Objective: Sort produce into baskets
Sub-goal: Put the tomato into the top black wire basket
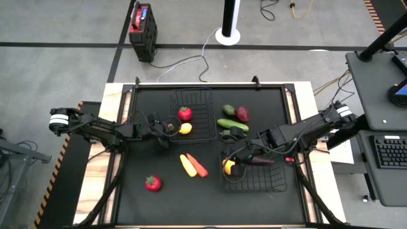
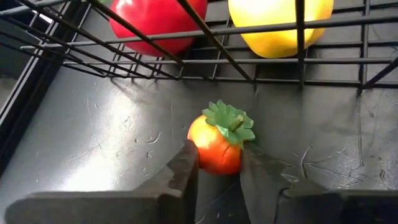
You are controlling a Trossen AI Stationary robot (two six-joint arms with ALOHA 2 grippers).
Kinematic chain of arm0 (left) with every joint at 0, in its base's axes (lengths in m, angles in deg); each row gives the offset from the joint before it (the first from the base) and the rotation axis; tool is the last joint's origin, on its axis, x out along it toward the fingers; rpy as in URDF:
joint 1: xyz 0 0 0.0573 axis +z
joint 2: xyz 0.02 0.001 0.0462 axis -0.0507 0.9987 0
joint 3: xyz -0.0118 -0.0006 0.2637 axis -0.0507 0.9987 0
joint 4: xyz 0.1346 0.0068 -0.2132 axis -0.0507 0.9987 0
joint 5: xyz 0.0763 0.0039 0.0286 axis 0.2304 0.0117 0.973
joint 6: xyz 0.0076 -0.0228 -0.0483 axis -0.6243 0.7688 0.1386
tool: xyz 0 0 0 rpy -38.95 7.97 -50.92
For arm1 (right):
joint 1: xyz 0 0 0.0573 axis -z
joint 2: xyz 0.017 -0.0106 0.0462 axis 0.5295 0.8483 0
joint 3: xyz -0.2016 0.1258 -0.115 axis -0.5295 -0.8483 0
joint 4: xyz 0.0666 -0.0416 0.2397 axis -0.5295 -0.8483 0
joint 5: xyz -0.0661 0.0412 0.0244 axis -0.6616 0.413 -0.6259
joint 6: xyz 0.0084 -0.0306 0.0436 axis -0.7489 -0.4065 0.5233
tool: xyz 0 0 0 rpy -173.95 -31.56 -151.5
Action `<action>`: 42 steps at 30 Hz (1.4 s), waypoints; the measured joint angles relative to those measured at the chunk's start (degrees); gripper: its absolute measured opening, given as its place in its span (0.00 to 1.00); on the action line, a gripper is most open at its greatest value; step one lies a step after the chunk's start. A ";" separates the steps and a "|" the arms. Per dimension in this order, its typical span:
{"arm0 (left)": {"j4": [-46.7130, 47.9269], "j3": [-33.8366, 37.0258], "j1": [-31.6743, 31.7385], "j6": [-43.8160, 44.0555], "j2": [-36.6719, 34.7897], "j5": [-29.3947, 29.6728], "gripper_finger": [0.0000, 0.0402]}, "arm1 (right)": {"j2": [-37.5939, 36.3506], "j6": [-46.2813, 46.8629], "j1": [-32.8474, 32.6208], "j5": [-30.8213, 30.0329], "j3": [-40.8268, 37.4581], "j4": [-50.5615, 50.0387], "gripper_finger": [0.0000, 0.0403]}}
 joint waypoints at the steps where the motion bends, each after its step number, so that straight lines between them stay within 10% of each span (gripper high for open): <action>1: 0.11 0.00 0.00 0.22 -0.02 0.31 0.17 | 0.00 0.00 0.02 0.00 0.00 0.02 0.03; 31: 25.71 -4.54 -4.21 21.50 -15.94 5.49 0.19 | 0.00 2.01 0.00 0.00 -0.11 0.02 0.03; 42: 41.67 -16.89 -13.60 29.90 -17.77 3.97 0.19 | 0.00 1.57 0.01 -0.15 -1.69 1.51 0.03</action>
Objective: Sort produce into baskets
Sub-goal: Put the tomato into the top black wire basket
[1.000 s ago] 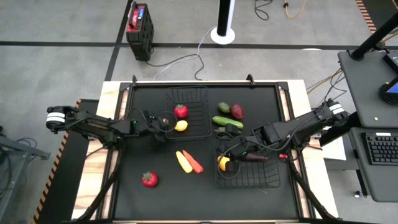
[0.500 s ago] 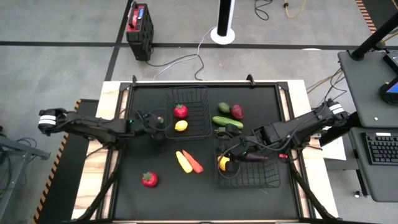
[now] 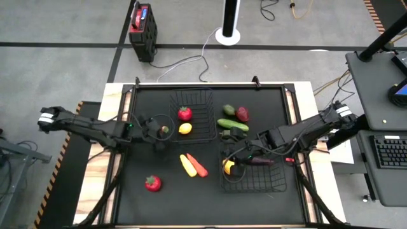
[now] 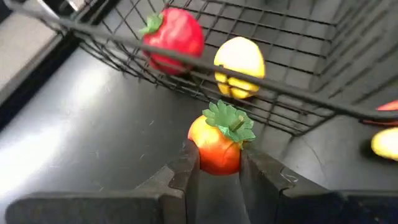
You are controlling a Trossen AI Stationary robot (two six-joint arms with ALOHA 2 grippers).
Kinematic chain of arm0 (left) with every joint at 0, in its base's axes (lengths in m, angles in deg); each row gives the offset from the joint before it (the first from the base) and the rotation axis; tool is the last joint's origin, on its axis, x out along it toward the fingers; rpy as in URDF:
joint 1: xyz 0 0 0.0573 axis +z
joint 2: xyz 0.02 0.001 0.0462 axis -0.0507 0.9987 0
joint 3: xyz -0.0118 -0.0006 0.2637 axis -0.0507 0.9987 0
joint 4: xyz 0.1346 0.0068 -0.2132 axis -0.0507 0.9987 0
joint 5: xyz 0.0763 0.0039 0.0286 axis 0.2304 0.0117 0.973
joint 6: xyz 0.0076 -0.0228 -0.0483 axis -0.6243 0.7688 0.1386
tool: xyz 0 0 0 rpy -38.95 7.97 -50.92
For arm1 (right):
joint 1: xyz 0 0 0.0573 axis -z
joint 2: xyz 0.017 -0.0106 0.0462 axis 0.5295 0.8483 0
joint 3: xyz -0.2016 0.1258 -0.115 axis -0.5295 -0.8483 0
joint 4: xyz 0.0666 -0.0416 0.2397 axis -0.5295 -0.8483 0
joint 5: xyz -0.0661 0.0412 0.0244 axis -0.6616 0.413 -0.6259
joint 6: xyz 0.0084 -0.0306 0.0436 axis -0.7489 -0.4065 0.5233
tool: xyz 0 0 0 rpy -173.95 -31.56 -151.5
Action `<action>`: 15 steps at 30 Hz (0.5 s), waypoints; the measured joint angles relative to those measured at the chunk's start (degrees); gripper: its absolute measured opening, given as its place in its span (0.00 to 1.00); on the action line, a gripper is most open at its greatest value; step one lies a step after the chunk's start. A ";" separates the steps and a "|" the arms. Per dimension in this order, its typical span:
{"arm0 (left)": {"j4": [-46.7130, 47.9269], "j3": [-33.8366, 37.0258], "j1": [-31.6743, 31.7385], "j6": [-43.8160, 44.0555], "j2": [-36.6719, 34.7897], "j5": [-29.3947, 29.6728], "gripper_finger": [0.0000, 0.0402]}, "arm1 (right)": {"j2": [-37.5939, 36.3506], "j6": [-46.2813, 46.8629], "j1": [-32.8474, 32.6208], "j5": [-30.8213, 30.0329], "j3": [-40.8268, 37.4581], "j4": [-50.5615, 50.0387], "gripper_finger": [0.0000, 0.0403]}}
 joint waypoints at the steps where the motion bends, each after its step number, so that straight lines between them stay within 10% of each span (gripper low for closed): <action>1: 2.75 -1.92 -0.69 0.22 0.57 0.96 0.19 | 0.00 -0.34 0.00 0.00 -0.28 0.60 0.03; 8: 23.11 -16.10 -1.88 6.05 5.84 5.58 0.19 | 0.00 -1.22 0.00 0.03 -1.97 2.09 0.03; 15: 4.02 -21.38 -3.05 -9.99 10.87 4.31 0.19 | 0.00 -1.92 -0.01 0.02 -2.86 3.32 0.03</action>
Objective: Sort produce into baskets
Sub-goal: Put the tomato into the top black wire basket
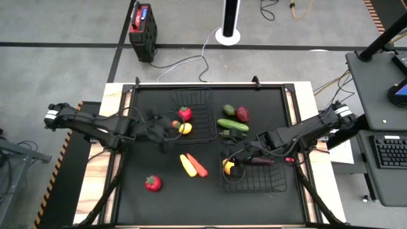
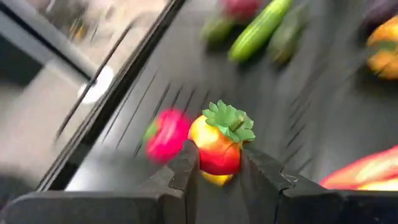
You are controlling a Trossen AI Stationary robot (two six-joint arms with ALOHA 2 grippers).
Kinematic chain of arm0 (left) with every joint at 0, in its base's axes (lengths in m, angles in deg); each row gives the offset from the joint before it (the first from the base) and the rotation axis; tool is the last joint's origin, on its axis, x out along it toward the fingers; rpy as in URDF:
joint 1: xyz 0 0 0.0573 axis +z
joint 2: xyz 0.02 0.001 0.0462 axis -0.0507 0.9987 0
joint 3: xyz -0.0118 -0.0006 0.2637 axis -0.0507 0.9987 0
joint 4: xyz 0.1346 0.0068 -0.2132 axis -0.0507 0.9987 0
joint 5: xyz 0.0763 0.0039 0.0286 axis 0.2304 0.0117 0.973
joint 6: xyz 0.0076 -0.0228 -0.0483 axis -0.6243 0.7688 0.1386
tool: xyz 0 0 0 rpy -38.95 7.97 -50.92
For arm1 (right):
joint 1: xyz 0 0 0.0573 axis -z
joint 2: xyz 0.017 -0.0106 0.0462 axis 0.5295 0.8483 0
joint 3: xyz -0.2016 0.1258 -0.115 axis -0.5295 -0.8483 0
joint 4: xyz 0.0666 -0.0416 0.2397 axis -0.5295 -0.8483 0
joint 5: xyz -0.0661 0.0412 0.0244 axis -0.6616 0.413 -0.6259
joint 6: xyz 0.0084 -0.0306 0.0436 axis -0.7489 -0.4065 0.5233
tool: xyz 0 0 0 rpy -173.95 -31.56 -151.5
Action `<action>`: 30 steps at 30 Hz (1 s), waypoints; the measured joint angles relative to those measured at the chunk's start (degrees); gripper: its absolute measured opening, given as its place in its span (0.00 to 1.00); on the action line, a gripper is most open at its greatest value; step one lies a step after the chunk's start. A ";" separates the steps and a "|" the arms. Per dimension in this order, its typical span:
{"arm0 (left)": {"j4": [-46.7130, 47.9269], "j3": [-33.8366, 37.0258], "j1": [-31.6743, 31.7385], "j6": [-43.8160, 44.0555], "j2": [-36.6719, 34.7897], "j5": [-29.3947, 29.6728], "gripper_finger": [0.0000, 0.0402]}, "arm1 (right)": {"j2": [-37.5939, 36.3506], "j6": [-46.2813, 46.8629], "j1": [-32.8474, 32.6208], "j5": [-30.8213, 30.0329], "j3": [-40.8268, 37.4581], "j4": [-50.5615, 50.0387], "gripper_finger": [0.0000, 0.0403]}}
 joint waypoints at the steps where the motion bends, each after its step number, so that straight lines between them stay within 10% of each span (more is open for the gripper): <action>1: -4.19 0.00 -0.02 -2.71 1.00 -0.78 0.19 | 0.00 -0.44 0.02 -0.01 -0.04 0.56 0.03; 8: -19.34 0.03 0.50 -13.78 10.58 -1.53 0.19 | 0.00 -1.29 0.02 0.00 -0.07 2.37 0.03; 30: -5.55 -9.66 5.01 -16.19 22.79 3.67 0.20 | 0.00 -0.22 0.00 0.11 -0.36 2.51 0.03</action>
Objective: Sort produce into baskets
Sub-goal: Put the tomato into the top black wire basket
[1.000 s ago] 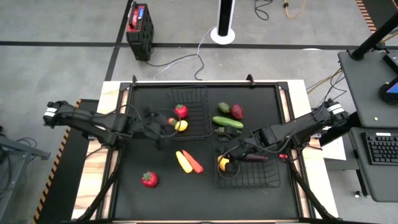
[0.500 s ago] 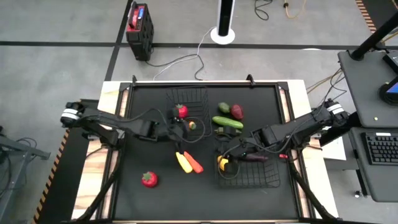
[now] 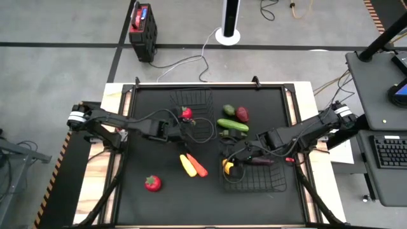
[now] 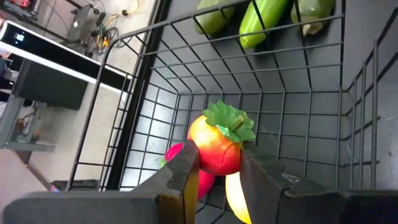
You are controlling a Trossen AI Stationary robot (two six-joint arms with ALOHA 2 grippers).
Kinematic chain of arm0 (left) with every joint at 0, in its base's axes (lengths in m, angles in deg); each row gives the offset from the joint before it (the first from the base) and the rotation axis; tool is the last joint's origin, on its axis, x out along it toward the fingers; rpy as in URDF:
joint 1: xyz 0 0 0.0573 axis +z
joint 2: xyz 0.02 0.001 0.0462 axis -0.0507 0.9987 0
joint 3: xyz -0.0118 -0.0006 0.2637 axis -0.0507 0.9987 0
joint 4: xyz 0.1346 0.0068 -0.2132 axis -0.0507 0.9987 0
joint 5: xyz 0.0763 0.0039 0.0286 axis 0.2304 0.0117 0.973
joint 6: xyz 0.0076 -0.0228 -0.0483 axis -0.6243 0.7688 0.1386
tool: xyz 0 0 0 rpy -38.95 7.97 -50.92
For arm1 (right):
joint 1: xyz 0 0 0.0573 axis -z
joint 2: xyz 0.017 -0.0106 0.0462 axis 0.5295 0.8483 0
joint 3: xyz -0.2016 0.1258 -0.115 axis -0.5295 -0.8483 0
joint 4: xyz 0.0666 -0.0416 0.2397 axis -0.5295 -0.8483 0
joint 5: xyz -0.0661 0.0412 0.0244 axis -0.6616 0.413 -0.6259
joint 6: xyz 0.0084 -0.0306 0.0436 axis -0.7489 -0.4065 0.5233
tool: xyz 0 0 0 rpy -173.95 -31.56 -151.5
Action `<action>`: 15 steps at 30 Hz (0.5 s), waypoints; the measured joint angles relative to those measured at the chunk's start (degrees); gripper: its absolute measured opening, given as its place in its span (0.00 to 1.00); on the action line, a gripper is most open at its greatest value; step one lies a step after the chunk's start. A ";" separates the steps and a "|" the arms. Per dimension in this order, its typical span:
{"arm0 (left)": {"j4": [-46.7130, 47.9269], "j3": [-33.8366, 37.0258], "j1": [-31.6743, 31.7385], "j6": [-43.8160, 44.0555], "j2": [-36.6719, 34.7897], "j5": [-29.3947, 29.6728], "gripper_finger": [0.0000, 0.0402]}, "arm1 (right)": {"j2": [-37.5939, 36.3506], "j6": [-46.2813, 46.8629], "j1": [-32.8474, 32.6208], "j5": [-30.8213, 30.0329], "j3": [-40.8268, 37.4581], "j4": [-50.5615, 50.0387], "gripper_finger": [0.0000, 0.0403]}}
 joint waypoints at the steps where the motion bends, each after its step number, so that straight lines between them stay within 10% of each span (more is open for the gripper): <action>1: 0.06 0.00 0.00 0.00 0.01 0.00 0.21 | 0.00 0.00 0.02 0.00 -0.04 0.01 0.03; 15: -0.01 0.00 -0.05 1.59 0.01 0.85 0.37 | 0.00 0.61 0.01 0.00 -0.32 0.41 0.03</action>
